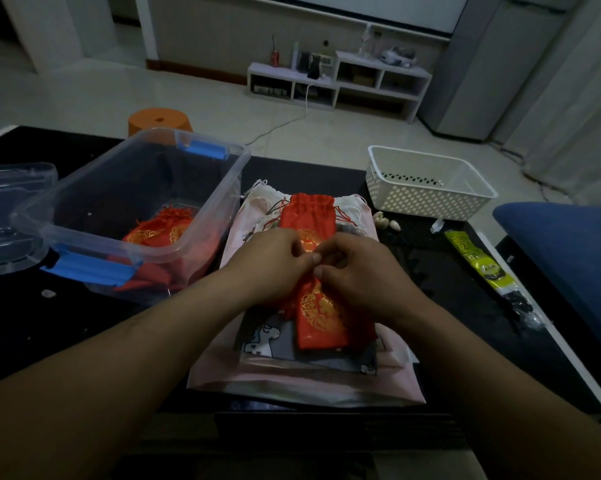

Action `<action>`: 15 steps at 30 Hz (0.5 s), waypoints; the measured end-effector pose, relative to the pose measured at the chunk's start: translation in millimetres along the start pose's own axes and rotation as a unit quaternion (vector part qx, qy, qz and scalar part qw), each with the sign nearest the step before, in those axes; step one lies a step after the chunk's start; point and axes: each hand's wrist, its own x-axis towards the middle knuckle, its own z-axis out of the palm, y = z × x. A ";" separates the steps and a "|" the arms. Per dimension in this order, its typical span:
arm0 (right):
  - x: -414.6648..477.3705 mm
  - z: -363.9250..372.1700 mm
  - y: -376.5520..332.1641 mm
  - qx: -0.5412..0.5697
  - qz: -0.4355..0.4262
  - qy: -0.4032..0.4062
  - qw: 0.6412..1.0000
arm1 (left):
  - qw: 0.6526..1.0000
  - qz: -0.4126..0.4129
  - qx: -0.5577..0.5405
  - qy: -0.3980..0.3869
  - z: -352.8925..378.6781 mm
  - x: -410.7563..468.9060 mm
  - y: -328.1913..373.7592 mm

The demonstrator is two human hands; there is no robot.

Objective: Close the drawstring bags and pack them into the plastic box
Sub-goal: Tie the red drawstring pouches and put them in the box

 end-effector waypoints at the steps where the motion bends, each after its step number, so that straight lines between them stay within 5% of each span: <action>1: -0.3 1.8 0.1 -0.006 -0.002 -0.005 1.000 | 1.000 0.012 -0.006 -0.009 -2.0 -0.2 -1.2; 10: 2.5 14.9 0.4 -0.098 -0.021 0.056 0.993 | 0.993 0.100 0.060 -0.019 0.1 -4.1 -12.5; 13: 3.7 12.6 -0.2 -0.020 0.032 0.066 0.997 | 0.990 0.099 0.103 -0.005 -1.3 -2.8 -15.5; 15: 3.5 8.9 1.6 0.128 0.102 0.068 0.984 | 0.990 0.103 0.094 0.004 -1.2 -1.7 -17.2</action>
